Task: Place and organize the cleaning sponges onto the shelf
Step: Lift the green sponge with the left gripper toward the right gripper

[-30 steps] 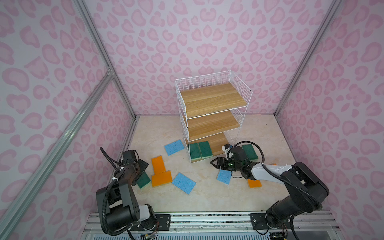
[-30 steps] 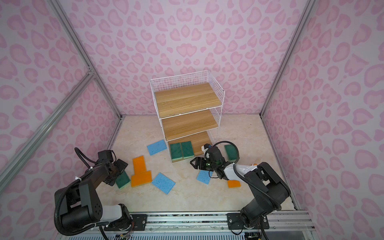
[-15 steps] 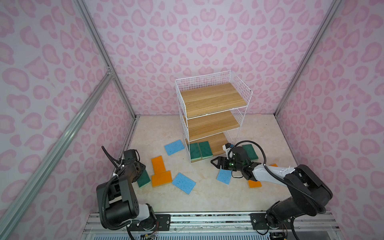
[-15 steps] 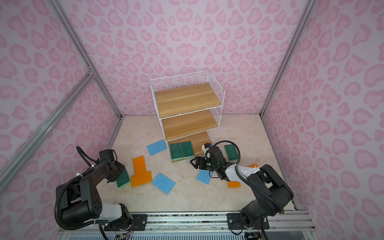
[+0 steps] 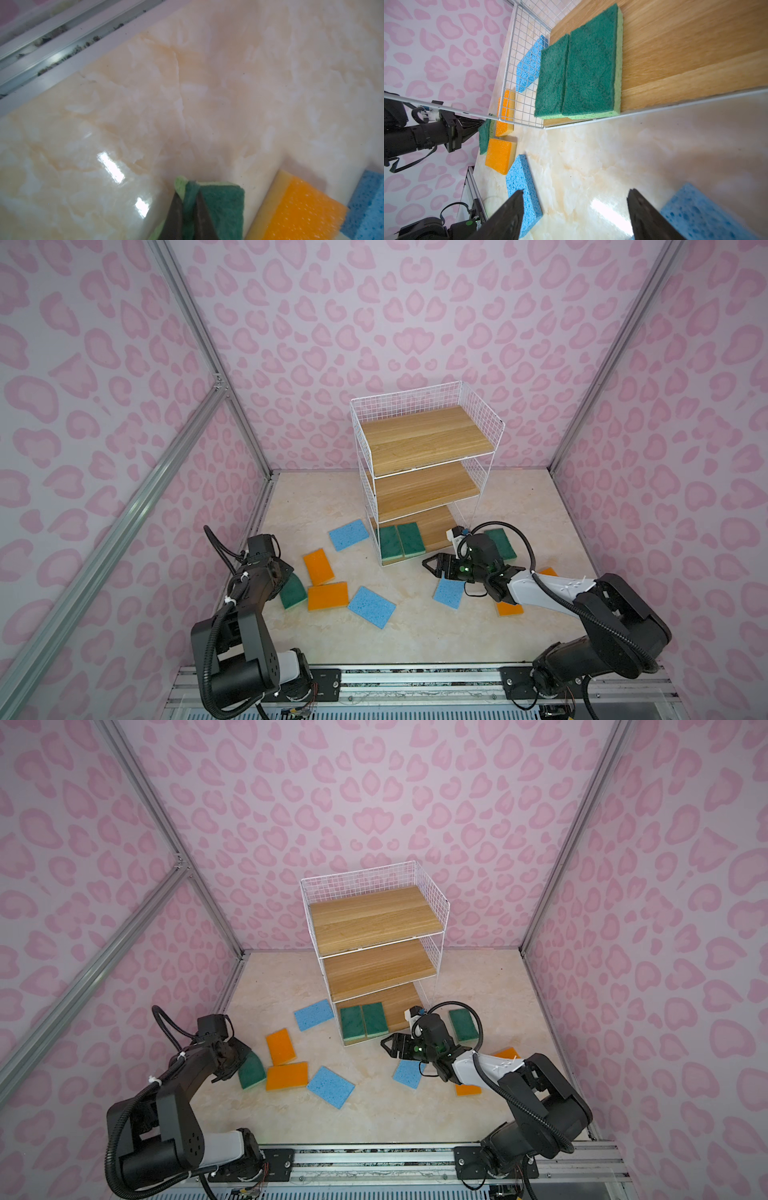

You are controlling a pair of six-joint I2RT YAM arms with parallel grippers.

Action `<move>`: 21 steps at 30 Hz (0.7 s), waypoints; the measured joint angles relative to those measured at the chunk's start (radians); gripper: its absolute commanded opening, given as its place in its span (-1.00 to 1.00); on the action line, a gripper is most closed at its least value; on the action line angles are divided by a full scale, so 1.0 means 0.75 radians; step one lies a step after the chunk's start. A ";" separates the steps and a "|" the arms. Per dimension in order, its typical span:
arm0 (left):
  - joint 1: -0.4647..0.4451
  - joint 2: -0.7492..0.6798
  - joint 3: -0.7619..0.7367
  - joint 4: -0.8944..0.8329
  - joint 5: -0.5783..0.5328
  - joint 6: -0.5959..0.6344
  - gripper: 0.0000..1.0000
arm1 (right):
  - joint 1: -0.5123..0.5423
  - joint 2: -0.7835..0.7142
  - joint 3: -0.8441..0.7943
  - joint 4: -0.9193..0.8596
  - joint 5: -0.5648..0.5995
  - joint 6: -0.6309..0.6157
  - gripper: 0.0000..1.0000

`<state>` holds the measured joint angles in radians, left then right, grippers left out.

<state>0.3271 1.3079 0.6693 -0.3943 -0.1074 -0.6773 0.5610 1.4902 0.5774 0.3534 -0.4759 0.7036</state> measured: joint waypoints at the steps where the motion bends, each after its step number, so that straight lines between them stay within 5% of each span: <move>1: 0.000 -0.025 0.009 -0.017 0.008 0.003 -0.93 | 0.001 0.000 -0.001 0.001 0.000 0.001 0.58; 15: -0.014 -0.363 0.140 -0.249 0.222 0.061 -0.94 | 0.015 -0.016 0.001 0.001 -0.019 -0.009 0.54; 21: -0.183 -0.483 0.085 -0.268 0.290 -0.014 -0.94 | 0.073 -0.033 0.001 0.022 -0.065 -0.010 0.37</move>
<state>0.1902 0.9459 0.7330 -0.5953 0.1101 -0.6876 0.6155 1.4658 0.5777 0.3698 -0.5243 0.6964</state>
